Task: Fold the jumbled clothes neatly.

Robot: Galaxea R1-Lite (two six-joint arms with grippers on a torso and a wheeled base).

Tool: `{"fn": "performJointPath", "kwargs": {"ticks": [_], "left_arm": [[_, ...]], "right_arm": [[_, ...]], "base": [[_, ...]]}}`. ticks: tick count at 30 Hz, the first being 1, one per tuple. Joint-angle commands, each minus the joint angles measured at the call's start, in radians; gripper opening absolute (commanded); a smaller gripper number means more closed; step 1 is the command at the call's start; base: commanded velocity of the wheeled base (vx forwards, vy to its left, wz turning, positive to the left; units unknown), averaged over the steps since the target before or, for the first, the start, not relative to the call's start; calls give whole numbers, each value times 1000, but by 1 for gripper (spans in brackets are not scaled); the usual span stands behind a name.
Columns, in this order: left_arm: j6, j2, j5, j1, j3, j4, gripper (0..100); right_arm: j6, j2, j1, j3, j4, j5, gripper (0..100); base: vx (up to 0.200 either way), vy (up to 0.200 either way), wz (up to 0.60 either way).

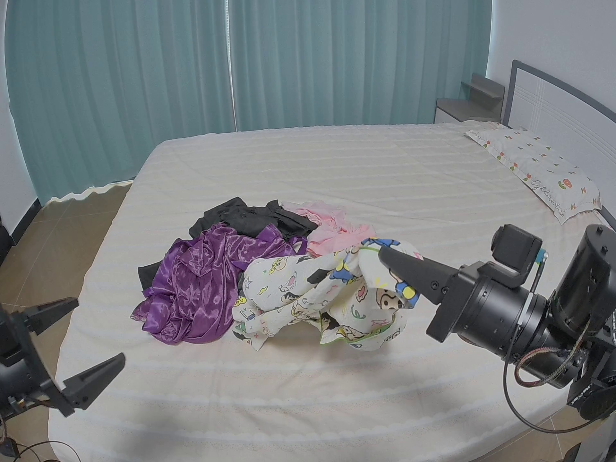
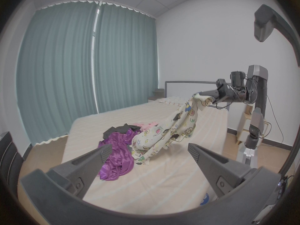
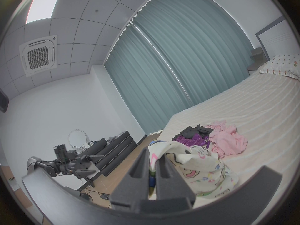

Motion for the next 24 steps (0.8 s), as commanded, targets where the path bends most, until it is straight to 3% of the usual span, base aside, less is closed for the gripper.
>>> {"fn": "performJointPath", "kwargs": {"ticks": [1,11,24], "left_arm": [[77,1097,-57,-276,-12,-657,100],[-11,1326,-27,-344,-23,-863,100],[-17,1567,124,-333,-98,-1172,100]], "right_arm": [[-20,117,-1,-282,25,-1,0],[-22,141,15,-308,25,-6,0],[-22,126,18,-311,25,-6,0]], "base": [[0,0,0],[0,0,0],[0,0,0]]}}
